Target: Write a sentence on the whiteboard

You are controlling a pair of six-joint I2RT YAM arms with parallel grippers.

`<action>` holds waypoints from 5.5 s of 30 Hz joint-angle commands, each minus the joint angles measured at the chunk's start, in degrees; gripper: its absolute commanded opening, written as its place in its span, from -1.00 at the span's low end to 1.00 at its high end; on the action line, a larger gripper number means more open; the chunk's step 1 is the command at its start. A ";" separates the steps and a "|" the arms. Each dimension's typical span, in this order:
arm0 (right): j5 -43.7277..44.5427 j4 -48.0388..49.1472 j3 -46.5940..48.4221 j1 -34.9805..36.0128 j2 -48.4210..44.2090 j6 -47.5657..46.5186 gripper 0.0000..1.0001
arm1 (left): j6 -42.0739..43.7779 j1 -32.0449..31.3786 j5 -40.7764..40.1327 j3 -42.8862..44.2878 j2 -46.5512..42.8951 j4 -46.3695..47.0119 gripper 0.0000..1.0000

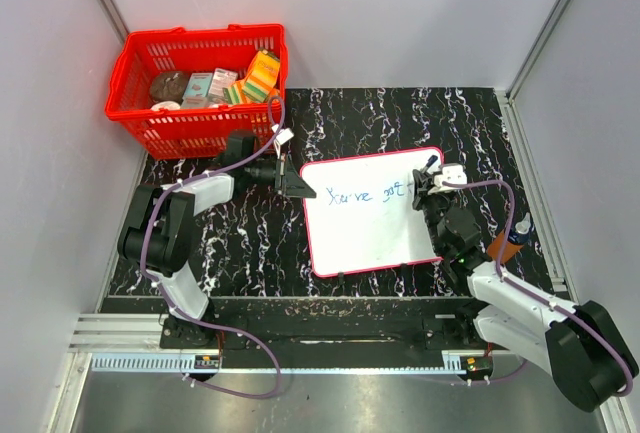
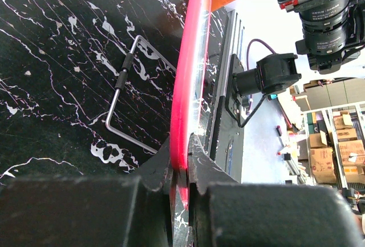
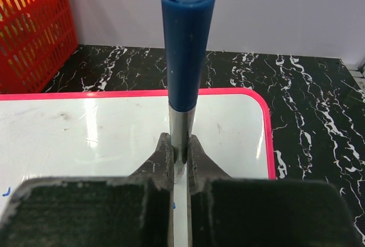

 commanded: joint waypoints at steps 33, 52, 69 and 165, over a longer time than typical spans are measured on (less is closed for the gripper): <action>-1.61 3.99 2.64 -1.74 -1.33 1.48 -1.00 | 10.61 -1.80 -8.68 -0.51 -0.30 -1.35 -1.00; -2.40 4.96 2.64 -3.32 2.45 2.71 -1.00 | 10.70 -1.98 -8.77 -0.42 -0.21 -1.44 -1.00; -4.07 -1.01 -0.35 -3.32 -3.17 4.20 -1.00 | 10.87 -1.98 -8.94 -0.25 -0.03 -1.97 -1.00; -15.85 4.08 1.50 -3.68 -3.71 7.81 -1.00 | 32.49 5.75 -17.73 8.89 -5.92 -37.30 -1.00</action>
